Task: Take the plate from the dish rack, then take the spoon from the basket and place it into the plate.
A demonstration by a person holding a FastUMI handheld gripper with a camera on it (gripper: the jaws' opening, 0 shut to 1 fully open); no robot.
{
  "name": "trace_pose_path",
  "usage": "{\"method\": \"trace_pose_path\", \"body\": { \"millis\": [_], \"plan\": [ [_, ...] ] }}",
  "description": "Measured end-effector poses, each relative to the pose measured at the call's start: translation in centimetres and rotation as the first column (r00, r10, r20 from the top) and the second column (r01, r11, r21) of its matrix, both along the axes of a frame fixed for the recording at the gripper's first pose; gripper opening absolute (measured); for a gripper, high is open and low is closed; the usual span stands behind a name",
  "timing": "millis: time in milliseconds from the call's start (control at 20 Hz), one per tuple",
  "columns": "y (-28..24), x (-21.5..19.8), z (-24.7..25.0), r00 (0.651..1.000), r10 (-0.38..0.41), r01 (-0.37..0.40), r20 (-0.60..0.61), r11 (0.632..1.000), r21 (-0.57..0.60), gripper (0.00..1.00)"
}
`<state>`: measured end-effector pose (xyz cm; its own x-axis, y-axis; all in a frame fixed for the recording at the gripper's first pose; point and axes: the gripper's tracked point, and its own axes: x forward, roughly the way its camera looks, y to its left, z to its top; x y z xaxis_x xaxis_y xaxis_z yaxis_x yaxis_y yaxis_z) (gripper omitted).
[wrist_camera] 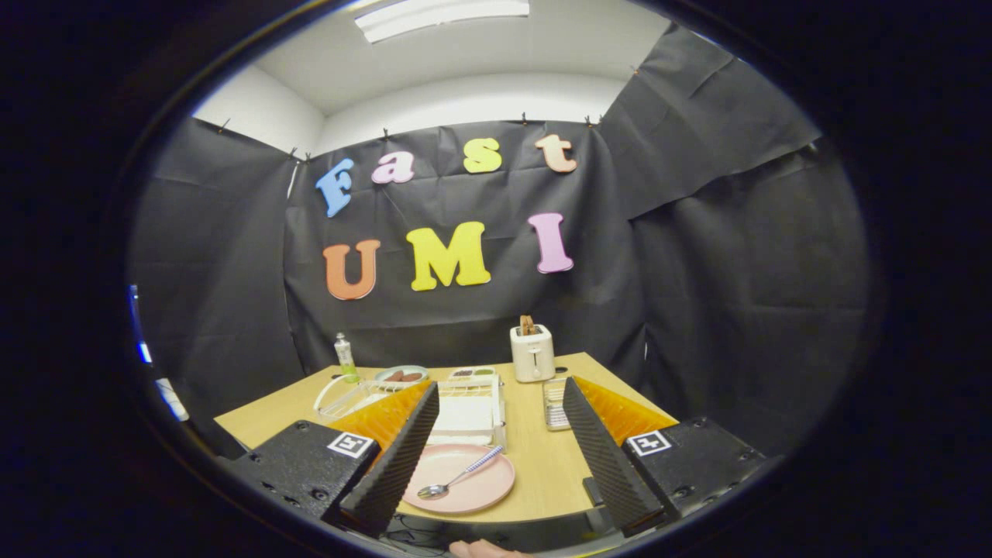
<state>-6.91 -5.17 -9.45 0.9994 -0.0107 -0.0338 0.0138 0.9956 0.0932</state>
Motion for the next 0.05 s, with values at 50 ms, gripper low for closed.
{"method": "trace_pose_path", "body": {
  "millis": [50],
  "plan": [
    [0.06,-0.11,0.11,1.0,0.002,-0.002,0.005,1.0,-0.007,1.0]
  ]
}}
